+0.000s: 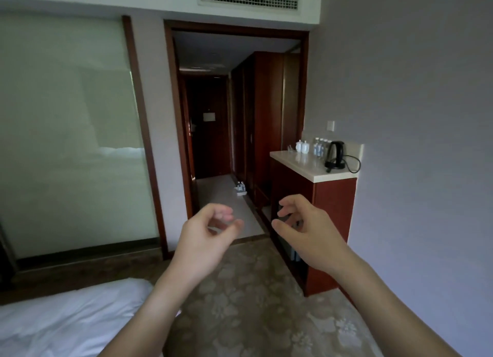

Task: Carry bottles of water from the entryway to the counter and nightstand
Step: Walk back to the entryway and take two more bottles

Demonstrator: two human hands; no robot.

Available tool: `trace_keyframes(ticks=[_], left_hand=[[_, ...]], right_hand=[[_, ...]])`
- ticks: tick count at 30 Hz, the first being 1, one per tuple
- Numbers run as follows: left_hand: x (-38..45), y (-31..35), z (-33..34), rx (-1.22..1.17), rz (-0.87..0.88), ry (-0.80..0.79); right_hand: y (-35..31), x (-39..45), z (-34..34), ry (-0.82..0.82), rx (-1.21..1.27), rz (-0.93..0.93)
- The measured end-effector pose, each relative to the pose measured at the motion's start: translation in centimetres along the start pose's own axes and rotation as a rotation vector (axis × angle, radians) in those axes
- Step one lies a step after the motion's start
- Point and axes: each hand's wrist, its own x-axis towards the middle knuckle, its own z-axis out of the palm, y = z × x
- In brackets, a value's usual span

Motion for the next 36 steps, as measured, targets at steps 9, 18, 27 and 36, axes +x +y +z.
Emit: trace_keyframes(ticks=[9,18,27,36], left_hand=[[18.0,-10.7,3.4,0.046,-0.057,0.074],[37.5,-19.2,8.1,0.078,-0.061,0.026],[55.2,-28.6,16.9,0.079,-0.059,0.028],[74.7,-36.0,23.4,0.089,-0.053,0.113]], right_hand=[[9.2,20.8,7.6,-0.080,-0.004,-0.022],[18.6,40.5,11.2,-0.073,0.031,0.003],[31.7,57.9,13.3,-0.084,0.039,-0.011],[41.7,79.2,15.1,-0.124,0.046,-0.094]])
